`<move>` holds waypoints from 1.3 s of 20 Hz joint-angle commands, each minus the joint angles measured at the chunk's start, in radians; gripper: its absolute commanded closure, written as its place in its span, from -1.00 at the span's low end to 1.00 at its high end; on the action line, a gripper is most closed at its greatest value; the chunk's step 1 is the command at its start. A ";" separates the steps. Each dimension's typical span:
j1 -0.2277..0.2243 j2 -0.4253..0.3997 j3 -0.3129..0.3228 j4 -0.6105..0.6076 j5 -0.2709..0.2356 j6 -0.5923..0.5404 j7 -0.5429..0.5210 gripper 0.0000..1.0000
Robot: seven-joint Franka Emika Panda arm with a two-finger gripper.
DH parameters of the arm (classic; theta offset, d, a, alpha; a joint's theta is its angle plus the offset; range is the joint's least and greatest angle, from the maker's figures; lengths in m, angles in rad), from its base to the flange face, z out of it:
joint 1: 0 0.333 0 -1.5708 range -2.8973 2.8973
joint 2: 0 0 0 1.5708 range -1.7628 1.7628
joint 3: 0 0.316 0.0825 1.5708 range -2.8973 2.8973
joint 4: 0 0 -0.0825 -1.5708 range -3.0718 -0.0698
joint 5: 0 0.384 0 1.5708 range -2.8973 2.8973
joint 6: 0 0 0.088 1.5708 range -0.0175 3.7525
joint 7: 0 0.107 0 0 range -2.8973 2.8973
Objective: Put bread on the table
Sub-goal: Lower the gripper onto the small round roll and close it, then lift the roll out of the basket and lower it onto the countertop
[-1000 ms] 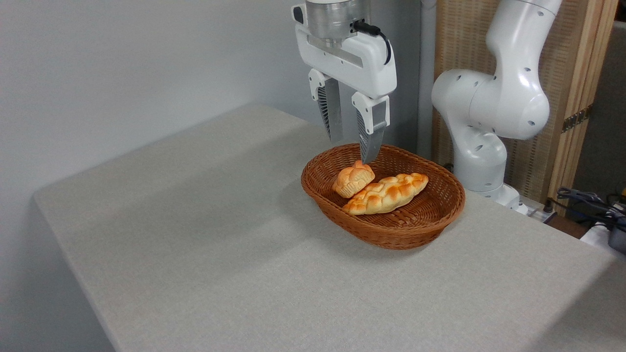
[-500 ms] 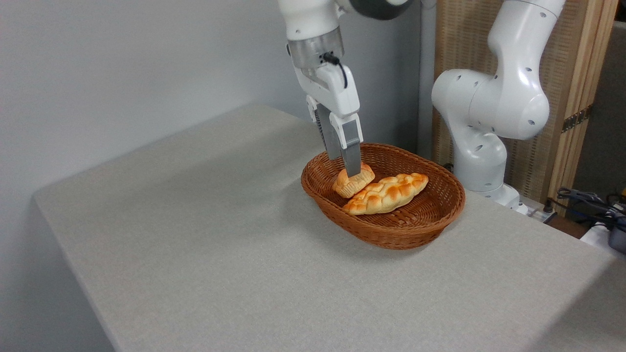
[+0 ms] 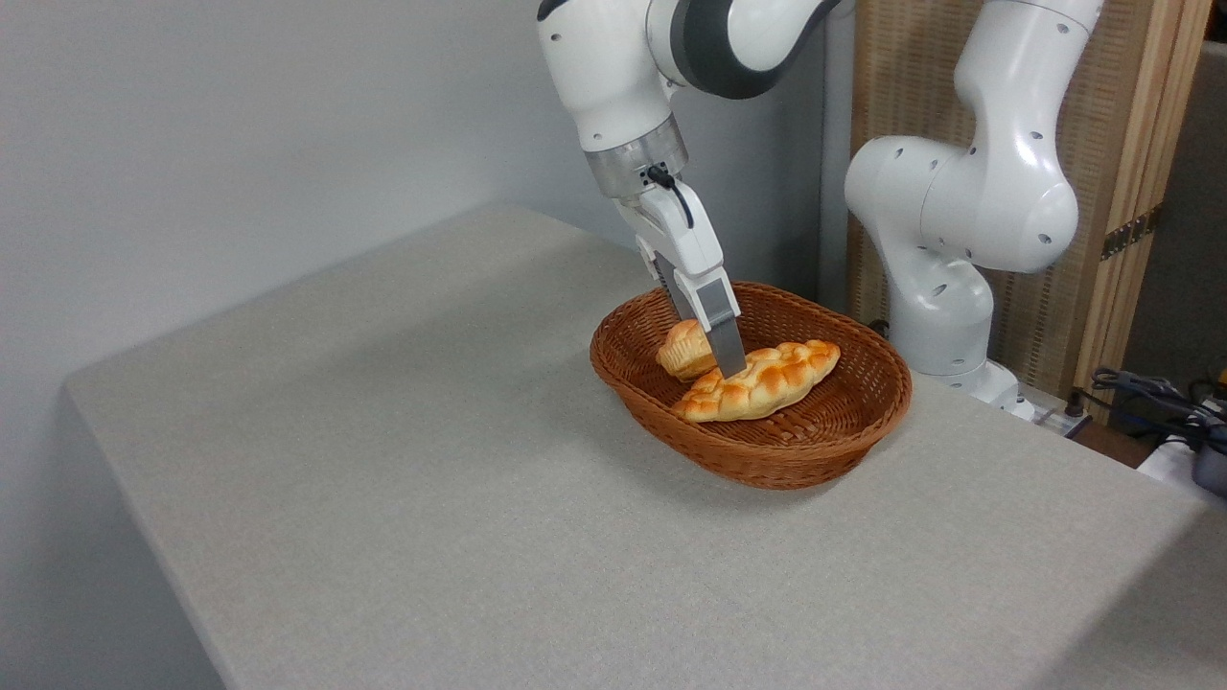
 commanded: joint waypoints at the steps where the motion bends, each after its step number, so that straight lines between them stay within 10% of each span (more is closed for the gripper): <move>1: 0.016 -0.011 -0.012 -0.014 -0.007 0.003 0.014 0.07; 13: 0.048 -0.018 -0.011 -0.004 0.004 0.004 0.016 0.73; 26: 0.053 0.043 0.176 0.255 -0.012 0.004 0.016 0.76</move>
